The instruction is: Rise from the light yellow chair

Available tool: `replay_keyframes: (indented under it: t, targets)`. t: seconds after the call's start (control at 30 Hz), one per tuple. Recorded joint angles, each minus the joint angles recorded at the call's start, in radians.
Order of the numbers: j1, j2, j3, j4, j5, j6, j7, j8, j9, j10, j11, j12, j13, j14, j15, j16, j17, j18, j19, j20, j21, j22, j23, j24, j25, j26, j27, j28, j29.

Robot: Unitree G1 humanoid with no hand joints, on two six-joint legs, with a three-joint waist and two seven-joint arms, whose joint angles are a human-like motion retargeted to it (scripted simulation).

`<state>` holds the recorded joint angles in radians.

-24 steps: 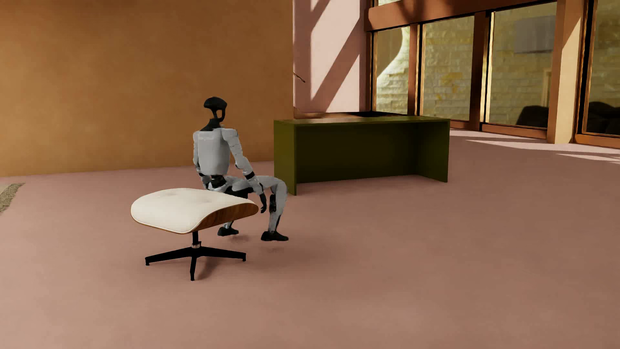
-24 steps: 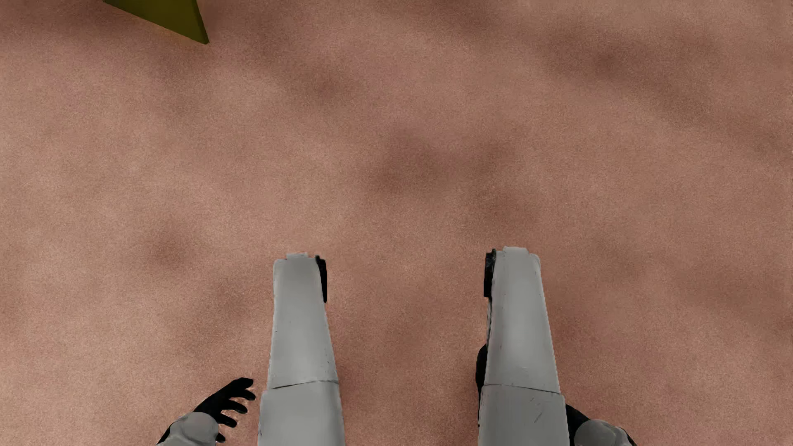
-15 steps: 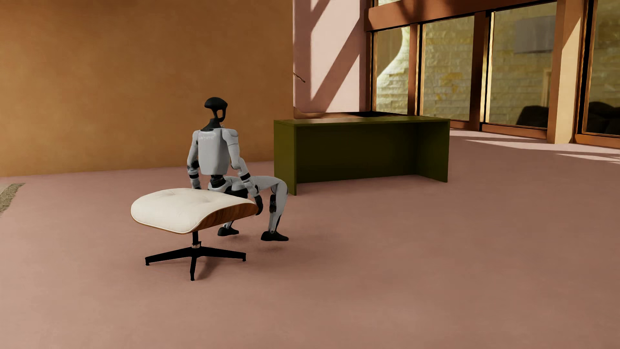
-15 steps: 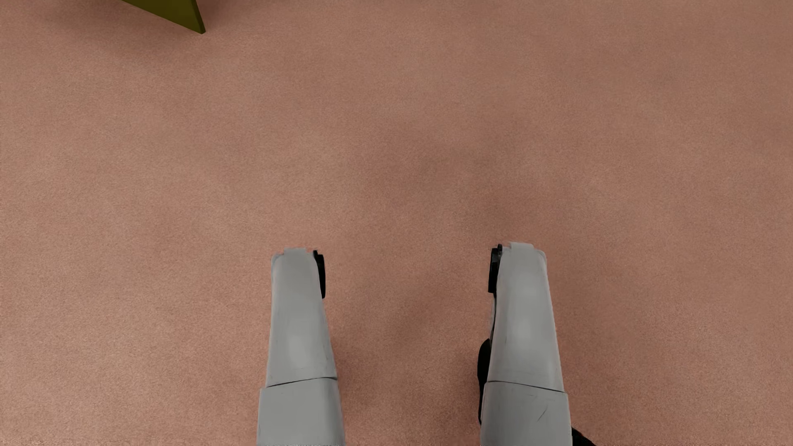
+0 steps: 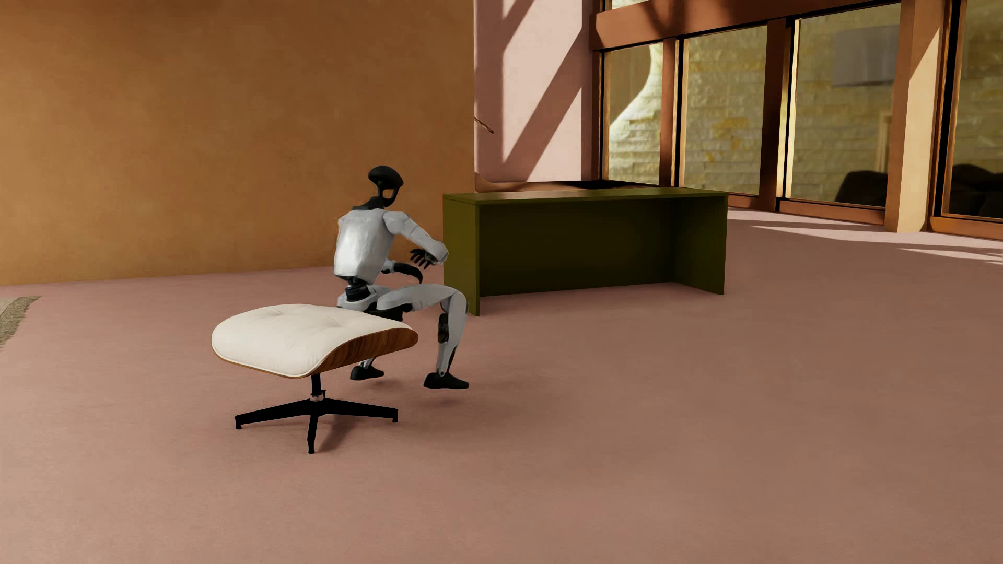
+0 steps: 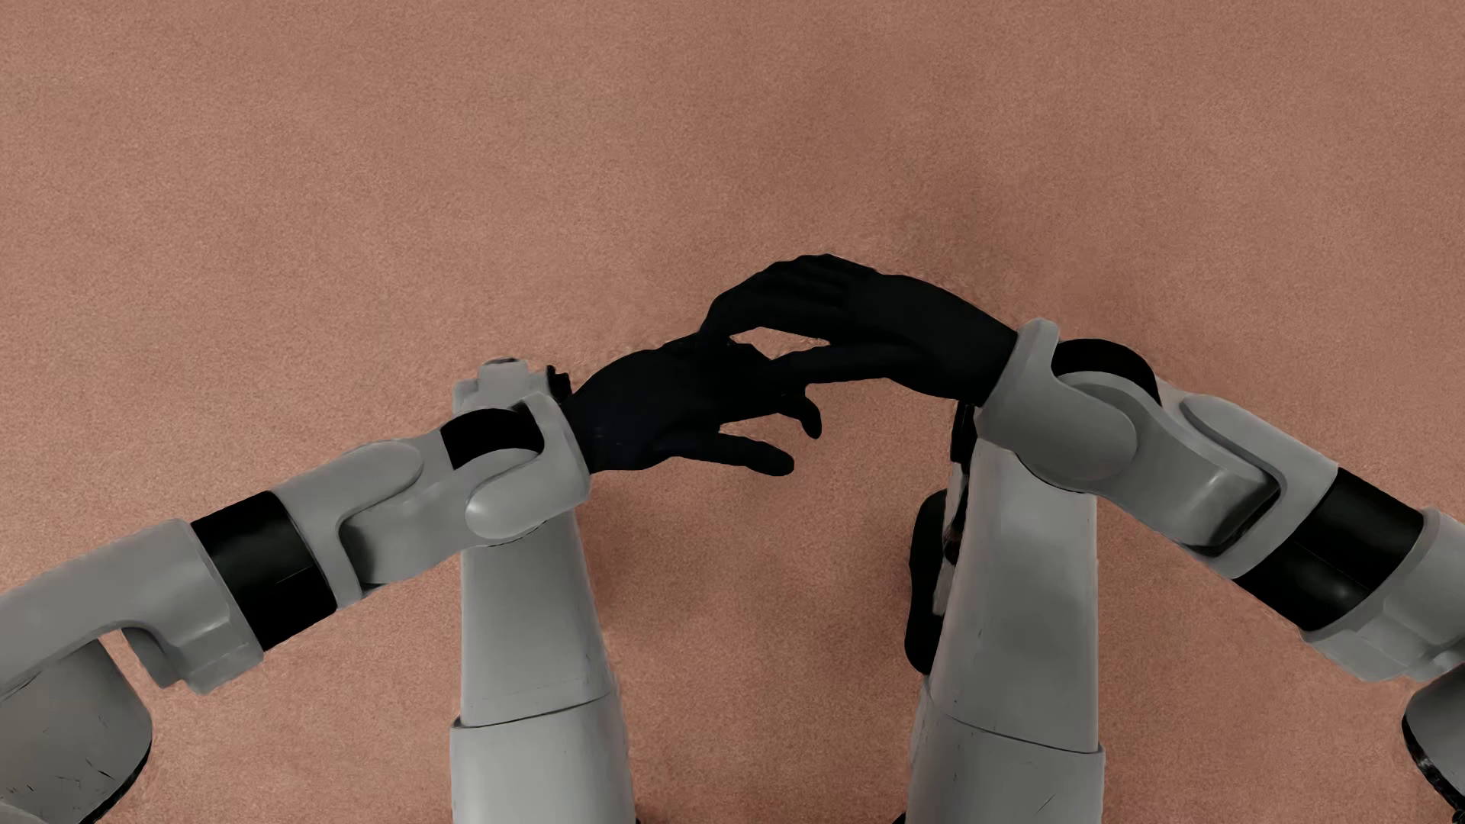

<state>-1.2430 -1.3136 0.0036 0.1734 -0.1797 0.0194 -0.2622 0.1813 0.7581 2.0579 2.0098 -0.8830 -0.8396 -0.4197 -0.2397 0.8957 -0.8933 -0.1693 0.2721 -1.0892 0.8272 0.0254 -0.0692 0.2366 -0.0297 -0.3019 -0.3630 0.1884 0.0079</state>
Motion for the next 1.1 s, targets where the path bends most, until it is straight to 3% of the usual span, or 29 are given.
replay_keyframes:
  t: [0.03, 0.07, 0.2, 0.33, 0.47, 0.57, 0.63, 0.7, 0.77, 0.83, 0.9, 1.03, 1.1]
  targets:
    - [-0.031, -0.034, 0.000, -0.006, 0.004, -0.001, -0.006, 0.004, 0.025, 0.002, 0.003, -0.078, -0.078, -0.004, -0.005, 0.030, -0.025, -0.001, 0.003, -0.058, 0.045, -0.043, -0.031, -0.014, 0.012, -0.005, -0.008, 0.007, -0.004]
    - [-0.069, -0.070, 0.001, -0.011, 0.010, -0.002, -0.010, 0.005, 0.042, 0.004, 0.006, -0.141, -0.140, -0.004, -0.012, 0.053, -0.044, 0.001, 0.007, -0.118, 0.098, -0.078, -0.059, -0.018, 0.027, -0.009, -0.021, 0.062, -0.062]
    - [-0.190, -0.200, -0.001, -0.025, 0.028, -0.002, -0.017, 0.015, 0.108, -0.020, -0.010, -0.260, -0.259, -0.027, -0.045, 0.125, -0.107, -0.009, 0.008, -0.192, 0.170, -0.181, -0.170, -0.032, 0.056, -0.036, -0.054, 0.211, -0.202]
    - [-0.173, -0.170, -0.001, -0.043, 0.047, 0.004, 0.011, -0.010, 0.121, -0.132, -0.116, -0.253, -0.261, -0.035, -0.081, 0.110, -0.085, 0.015, -0.021, -0.181, 0.165, -0.157, -0.140, -0.020, 0.041, -0.046, -0.064, 0.220, -0.214]
    - [-0.014, 0.015, -0.002, -0.042, 0.063, 0.002, 0.059, -0.054, 0.070, -0.393, -0.376, -0.112, -0.124, 0.002, -0.069, -0.032, 0.066, 0.037, -0.055, -0.059, 0.061, 0.060, 0.094, 0.034, -0.061, -0.041, -0.025, 0.084, -0.092]
    - [0.195, 0.237, -0.002, -0.050, 0.081, -0.007, 0.106, -0.096, 0.009, -0.668, -0.658, 0.008, -0.019, 0.059, -0.017, -0.234, 0.258, 0.073, -0.092, 0.076, -0.010, 0.345, 0.391, 0.107, -0.195, -0.045, 0.009, -0.124, 0.070]
    - [0.352, 0.403, -0.003, -0.054, 0.093, -0.013, 0.144, -0.127, -0.053, -0.863, -0.864, 0.098, 0.058, 0.108, 0.034, -0.379, 0.401, 0.096, -0.111, 0.154, -0.046, 0.557, 0.628, 0.163, -0.291, -0.048, 0.020, -0.237, 0.126]
    - [0.515, 0.573, -0.002, -0.060, 0.109, -0.020, 0.182, -0.153, -0.129, -1.066, -1.076, 0.187, 0.140, 0.162, 0.094, -0.497, 0.522, 0.110, -0.135, 0.255, -0.107, 0.731, 0.857, 0.168, -0.327, -0.023, 0.059, -0.335, 0.170]
    - [0.685, 0.753, 0.003, -0.074, 0.131, -0.033, 0.219, -0.176, -0.213, -1.271, -1.296, 0.286, 0.240, 0.220, 0.157, -0.571, 0.600, 0.133, -0.163, 0.331, -0.173, 0.859, 1.020, 0.108, -0.287, 0.092, 0.157, -0.316, 0.143]
    - [0.861, 0.947, 0.008, -0.096, 0.151, -0.039, 0.259, -0.197, -0.310, -1.475, -1.523, 0.407, 0.358, 0.272, 0.217, -0.586, 0.626, 0.158, -0.187, 0.409, -0.254, 0.913, 1.107, 0.048, -0.222, 0.148, 0.225, -0.347, 0.157]
    - [1.019, 1.115, 0.007, -0.113, 0.163, -0.045, 0.297, -0.218, -0.417, -1.651, -1.710, 0.538, 0.486, 0.309, 0.260, -0.553, 0.617, 0.167, -0.196, 0.487, -0.318, 0.893, 1.137, 0.020, -0.184, 0.138, 0.231, -0.398, 0.177]
    - [1.255, 1.341, 0.012, -0.131, 0.181, -0.047, 0.359, -0.259, -0.612, -1.909, -1.940, 0.755, 0.689, 0.345, 0.279, -0.484, 0.585, 0.169, -0.204, 0.629, -0.436, 0.862, 1.174, -0.001, -0.154, 0.105, 0.213, -0.407, 0.155]
    - [1.354, 1.481, 0.022, -0.121, 0.181, -0.058, 0.398, -0.284, -0.641, -1.906, -2.013, 0.828, 0.771, 0.295, 0.263, -0.483, 0.581, 0.148, -0.187, 0.727, -0.525, 0.936, 1.208, -0.024, -0.114, 0.114, 0.215, -0.350, 0.139]
